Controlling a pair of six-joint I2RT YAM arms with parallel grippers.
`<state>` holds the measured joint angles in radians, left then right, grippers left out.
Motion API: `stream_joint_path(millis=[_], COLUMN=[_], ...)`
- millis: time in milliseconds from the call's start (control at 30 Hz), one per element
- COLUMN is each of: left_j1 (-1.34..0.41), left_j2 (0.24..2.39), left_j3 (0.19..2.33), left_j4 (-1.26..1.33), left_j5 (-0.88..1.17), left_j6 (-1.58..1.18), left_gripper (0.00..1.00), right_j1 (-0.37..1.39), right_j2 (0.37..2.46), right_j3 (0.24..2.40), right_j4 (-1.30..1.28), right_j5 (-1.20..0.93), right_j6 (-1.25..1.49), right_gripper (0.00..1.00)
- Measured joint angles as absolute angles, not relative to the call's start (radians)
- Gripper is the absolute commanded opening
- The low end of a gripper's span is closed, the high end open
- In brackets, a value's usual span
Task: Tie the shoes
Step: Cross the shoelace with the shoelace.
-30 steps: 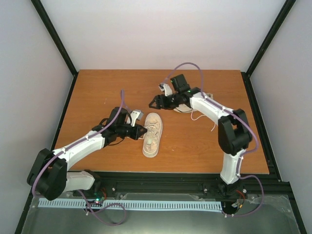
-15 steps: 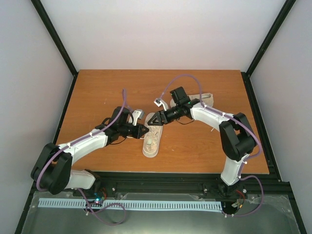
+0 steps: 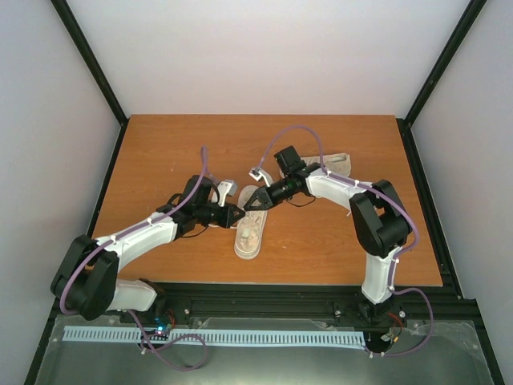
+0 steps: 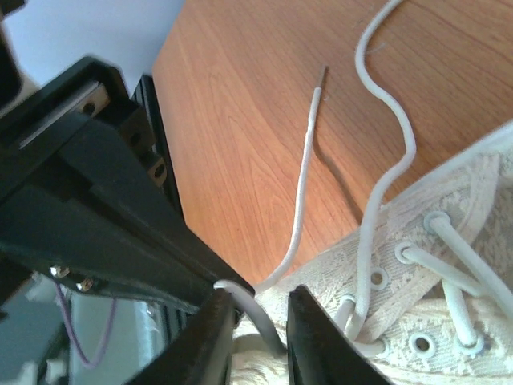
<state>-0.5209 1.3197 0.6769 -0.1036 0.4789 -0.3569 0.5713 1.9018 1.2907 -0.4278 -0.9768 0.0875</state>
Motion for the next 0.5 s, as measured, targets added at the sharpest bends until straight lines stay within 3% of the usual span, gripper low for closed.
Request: stream_joint_path(millis=[67, 133, 233, 267, 367, 500], left_j1=[-0.521, -0.521, -0.521, -0.521, -0.491, -0.400], left_j2=[1.320, 1.320, 1.320, 1.319, 1.285, 1.197], left_j3=[0.677, 0.677, 0.681, 0.686, 0.701, 0.767], left_j4=[-0.104, -0.104, -0.113, -0.125, -0.173, -0.278], left_j5=[0.479, 0.478, 0.463, 0.449, 0.410, 0.316], left_j6=[-0.358, -0.361, -0.369, -0.375, -0.414, -0.464], left_gripper=[0.02, 0.11, 0.69, 0.79, 0.88, 0.85], right_j1=[0.571, 0.571, 0.571, 0.571, 0.571, 0.571], right_j2=[1.906, 1.908, 1.908, 1.908, 1.908, 1.908], right_j3=[1.293, 1.296, 1.298, 1.298, 1.298, 1.298], right_j4=[-0.434, -0.435, -0.437, -0.437, -0.437, -0.437], right_j5=[-0.979, -0.981, -0.980, -0.979, -0.977, -0.976], right_j6=[0.079, 0.069, 0.070, 0.070, 0.070, 0.070], right_gripper=[0.04, 0.03, 0.03, 0.03, 0.03, 0.03])
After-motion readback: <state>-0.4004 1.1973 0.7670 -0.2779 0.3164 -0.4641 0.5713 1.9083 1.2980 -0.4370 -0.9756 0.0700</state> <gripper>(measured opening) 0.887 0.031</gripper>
